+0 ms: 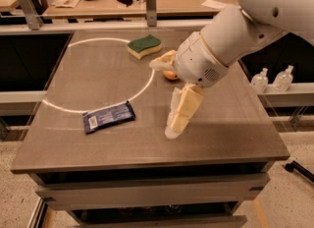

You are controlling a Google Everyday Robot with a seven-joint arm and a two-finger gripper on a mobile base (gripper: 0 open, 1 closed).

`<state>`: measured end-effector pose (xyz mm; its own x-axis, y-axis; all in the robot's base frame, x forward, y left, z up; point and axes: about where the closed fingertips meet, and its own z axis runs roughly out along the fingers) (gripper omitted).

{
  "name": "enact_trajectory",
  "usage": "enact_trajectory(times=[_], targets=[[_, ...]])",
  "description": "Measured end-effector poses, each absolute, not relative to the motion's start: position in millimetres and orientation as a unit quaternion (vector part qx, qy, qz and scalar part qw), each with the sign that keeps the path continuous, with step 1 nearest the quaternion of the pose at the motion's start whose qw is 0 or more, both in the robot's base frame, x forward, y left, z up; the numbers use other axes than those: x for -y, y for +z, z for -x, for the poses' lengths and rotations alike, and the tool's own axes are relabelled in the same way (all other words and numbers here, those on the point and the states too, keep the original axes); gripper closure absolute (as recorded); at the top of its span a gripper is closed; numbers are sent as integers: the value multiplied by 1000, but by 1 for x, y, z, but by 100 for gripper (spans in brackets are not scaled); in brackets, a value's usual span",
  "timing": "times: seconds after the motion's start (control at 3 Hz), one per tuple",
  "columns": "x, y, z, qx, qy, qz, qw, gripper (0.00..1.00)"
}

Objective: Pick rxbar blueberry

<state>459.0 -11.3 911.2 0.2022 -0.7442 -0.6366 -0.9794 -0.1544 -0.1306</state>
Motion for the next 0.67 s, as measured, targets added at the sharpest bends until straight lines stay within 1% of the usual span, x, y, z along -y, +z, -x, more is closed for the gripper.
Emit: enact_trajectory(times=[0.33,0.67], targets=[[-26,885,-471,-549,252,758,245,0],[-54,866,-476,-522,270,775,230,0]])
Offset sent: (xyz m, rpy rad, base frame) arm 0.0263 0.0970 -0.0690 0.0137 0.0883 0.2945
